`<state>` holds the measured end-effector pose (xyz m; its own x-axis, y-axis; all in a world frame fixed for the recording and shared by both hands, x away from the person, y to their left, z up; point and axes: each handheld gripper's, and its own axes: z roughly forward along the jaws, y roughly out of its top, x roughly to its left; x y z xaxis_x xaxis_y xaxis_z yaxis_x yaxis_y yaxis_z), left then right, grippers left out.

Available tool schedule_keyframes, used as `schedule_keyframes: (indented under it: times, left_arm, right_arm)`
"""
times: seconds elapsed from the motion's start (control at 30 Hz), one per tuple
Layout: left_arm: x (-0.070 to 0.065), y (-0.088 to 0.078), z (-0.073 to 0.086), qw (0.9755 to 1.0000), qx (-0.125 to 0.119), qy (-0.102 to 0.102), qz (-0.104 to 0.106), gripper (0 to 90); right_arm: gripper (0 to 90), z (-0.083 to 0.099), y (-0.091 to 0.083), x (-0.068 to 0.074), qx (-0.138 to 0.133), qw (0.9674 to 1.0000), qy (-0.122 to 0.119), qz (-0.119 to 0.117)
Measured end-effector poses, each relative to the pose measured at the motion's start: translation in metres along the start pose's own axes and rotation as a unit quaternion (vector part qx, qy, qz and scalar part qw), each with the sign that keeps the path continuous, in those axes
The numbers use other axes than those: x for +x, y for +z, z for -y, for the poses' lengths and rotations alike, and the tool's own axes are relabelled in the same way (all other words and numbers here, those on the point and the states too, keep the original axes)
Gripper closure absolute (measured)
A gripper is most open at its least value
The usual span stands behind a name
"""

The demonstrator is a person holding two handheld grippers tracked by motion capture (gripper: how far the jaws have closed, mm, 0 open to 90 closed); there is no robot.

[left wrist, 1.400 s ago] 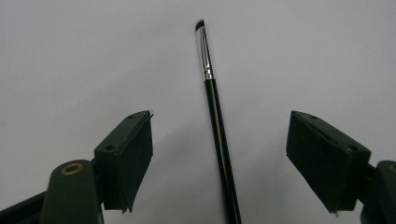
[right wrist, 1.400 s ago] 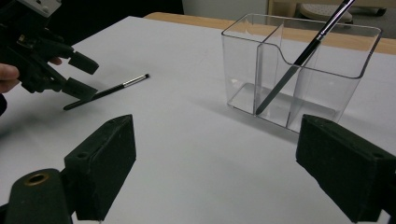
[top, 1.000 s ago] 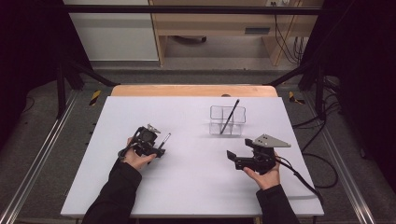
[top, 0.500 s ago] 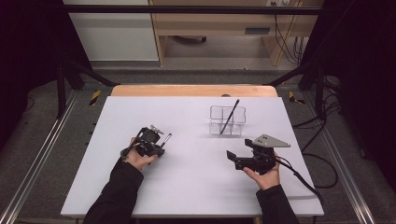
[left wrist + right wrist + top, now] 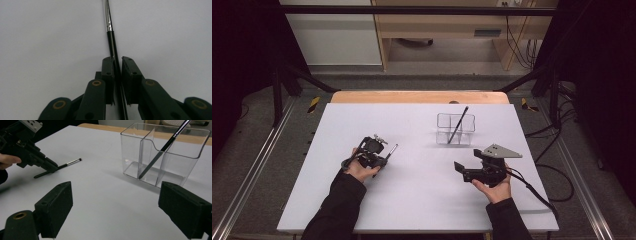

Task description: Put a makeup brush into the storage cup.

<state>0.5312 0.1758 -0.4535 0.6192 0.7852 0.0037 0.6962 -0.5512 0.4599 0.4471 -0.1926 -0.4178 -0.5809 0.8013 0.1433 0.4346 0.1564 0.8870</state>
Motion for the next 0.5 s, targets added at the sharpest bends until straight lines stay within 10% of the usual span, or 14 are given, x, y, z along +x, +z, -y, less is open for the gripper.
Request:
schedule_keyframes:
  times: [0.5]
  left_arm:
    - [-0.0012,-0.0001,-0.0008,1.0,0.003,0.005,-0.001,83.0]
  right_arm:
    - [12.4,-0.0015,-0.0028,0.0004,-0.004,1.0,0.001,-0.001]
